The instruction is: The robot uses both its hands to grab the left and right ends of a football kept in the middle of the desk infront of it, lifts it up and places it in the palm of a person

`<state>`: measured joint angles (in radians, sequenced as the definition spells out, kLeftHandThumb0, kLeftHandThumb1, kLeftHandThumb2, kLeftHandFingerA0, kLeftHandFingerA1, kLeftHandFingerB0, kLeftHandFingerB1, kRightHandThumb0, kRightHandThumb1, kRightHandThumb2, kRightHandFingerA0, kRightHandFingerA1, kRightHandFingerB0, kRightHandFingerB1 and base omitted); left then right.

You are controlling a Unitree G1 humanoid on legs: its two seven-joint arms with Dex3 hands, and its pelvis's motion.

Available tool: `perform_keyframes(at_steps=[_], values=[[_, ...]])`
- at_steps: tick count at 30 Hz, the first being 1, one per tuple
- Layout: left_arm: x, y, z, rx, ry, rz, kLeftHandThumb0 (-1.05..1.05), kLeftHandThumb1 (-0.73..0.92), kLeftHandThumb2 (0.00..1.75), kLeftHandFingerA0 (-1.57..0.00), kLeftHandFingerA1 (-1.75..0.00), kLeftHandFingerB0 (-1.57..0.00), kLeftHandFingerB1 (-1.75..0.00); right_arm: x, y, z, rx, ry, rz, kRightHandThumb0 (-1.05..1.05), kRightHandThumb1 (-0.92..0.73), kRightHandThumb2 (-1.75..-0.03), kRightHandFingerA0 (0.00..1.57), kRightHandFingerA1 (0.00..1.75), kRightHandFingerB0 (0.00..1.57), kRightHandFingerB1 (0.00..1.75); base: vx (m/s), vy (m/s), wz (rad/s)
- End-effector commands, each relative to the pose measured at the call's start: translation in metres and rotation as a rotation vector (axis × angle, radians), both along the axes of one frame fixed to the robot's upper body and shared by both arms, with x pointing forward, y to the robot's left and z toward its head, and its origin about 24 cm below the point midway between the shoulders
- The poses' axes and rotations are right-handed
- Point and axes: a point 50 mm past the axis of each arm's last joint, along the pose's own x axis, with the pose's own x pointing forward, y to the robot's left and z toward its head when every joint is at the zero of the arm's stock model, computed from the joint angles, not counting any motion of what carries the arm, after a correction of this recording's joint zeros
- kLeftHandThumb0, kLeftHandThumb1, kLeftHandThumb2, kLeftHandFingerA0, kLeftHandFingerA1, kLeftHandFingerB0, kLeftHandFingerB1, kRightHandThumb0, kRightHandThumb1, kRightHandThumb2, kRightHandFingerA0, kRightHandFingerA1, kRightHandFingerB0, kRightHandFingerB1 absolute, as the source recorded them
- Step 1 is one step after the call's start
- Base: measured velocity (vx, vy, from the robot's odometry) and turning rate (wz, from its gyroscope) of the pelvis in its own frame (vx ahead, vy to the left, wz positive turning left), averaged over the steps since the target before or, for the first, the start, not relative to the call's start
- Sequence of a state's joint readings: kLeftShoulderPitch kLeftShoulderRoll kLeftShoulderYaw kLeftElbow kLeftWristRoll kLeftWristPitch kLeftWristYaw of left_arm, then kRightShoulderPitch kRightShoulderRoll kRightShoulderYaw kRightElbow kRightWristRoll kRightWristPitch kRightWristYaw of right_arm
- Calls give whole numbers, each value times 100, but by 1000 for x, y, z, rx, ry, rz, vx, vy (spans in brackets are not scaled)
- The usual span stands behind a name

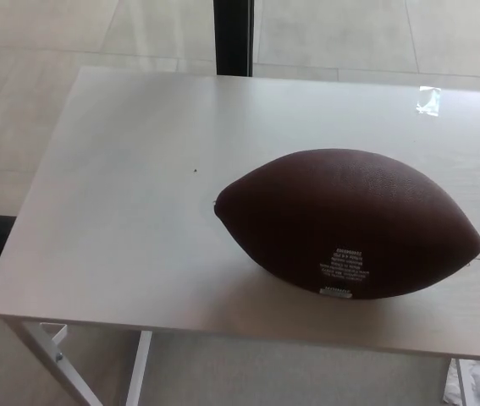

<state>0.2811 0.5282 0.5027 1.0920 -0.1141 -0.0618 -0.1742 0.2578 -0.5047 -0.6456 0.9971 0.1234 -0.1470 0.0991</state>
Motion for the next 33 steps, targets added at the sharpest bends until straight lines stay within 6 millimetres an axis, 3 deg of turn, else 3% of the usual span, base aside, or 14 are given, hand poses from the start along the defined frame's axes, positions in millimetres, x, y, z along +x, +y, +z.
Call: perform_keyframes(at_steps=[1,3,4,5,6,13,14,17,20,24,25,26,28,33], values=[[1,19,21,-37,-198,101,-71,64,60,-57,-49,-40,-39,-2,-26,34,-63,-279,-120,-78,-81,-65,46,40,20,28,0,0,0],[1,20,21,-43,-194,110,-77,55,92,-49,-59,-29,-49,-5,-29,36,-51,-314,-169,-79,-81,-65,45,40,20,28,0,0,0],[0,20,21,-53,-214,132,-72,66,60,-58,-51,-35,-40,-6,-30,37,-34,-351,-191,-80,-82,-65,43,40,19,27,0,0,0],[1,20,21,-46,-213,138,-73,68,61,-58,-50,-34,-41,-7,-30,38,-34,-369,-205,-79,-66,-99,37,53,13,41,0,0,0],[1,20,22,-39,-235,147,-77,71,61,-47,-52,-31,-41,-7,-32,40,-34,-398,-227,-76,-84,-66,44,41,17,27,0,0,0],[27,34,48,8,-552,235,-81,77,63,-39,-47,-26,-39,9,-37,64,-31,-687,-328,-88,-66,-102,34,49,7,27,0,0,0],[32,36,53,28,-578,232,-81,79,64,-41,-45,-24,-38,12,-38,70,-47,-721,-340,-86,-78,-65,50,37,12,23,0,0,0],[71,50,98,149,-807,201,-85,85,66,-44,-45,-25,-37,36,-41,120,-142,-937,-293,-83,-63,-101,40,51,8,34,0,0,0],[97,54,131,246,-843,101,-91,84,65,-47,-49,-27,-42,52,-38,149,-170,-1034,-224,-85,-79,-65,49,37,19,27,0,0,0],[121,56,164,282,-917,48,-91,84,65,-50,-59,-28,-50,72,-27,178,-191,-1128,-142,-85,-78,-64,44,38,24,29,0,0,0],[129,54,175,266,-974,45,-88,63,108,-49,-67,-25,-57,79,-22,188,-210,-1145,-101,-87,-78,-64,45,38,26,29,0,0,0],[135,53,181,263,-1002,40,-92,81,64,-58,-63,-32,-54,83,-18,194,-241,-1147,-74,-89,-79,-65,44,39,26,29,0,0,0],[156,48,200,253,-1108,28,-97,59,103,-79,-64,-44,-63,95,-9,209,-230,-1213,-13,-89,-78,-65,44,39,27,29,0,0,0],[208,0,248,264,-1297,-123,-103,50,94,-94,-54,-76,-53,136,31,240,-222,-1309,154,-83,-81,-65,44,43,27,29,0,0,0]])
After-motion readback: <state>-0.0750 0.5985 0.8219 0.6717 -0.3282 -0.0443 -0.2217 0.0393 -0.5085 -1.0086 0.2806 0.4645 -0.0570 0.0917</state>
